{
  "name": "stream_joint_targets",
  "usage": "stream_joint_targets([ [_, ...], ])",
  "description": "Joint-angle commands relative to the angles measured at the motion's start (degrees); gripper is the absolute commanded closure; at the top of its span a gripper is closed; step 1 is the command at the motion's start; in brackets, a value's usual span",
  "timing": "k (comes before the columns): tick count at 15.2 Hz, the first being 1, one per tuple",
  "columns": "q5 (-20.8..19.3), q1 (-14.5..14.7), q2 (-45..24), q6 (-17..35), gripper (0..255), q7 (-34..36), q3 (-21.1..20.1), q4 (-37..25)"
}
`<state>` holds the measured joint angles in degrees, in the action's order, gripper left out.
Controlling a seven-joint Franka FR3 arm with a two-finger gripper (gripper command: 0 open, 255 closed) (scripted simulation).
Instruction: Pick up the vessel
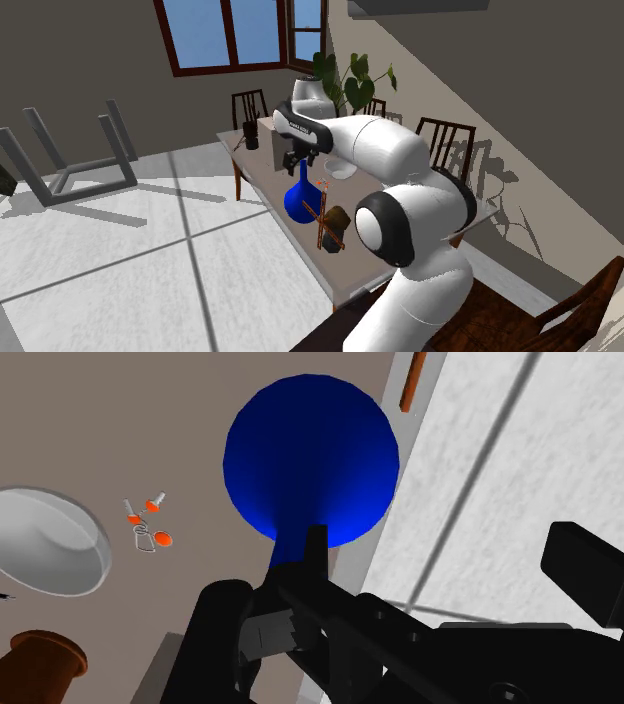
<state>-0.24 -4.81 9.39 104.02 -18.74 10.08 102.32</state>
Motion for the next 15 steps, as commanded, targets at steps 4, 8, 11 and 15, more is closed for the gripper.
stream_joint_targets([
  [4,4.3,-2.0,-11.3,-2.3,0,-3.2,3.0,-13.4],
  [8,6.9,-3.7,-17.5,-3.7,0,-4.7,4.1,-20.6],
  [11,6.8,-3.5,-16.8,-1.1,0,-4.8,4.0,-17.4],
  [15,6.7,-3.4,-16.3,1.8,0,-4.9,3.9,-13.8],
])
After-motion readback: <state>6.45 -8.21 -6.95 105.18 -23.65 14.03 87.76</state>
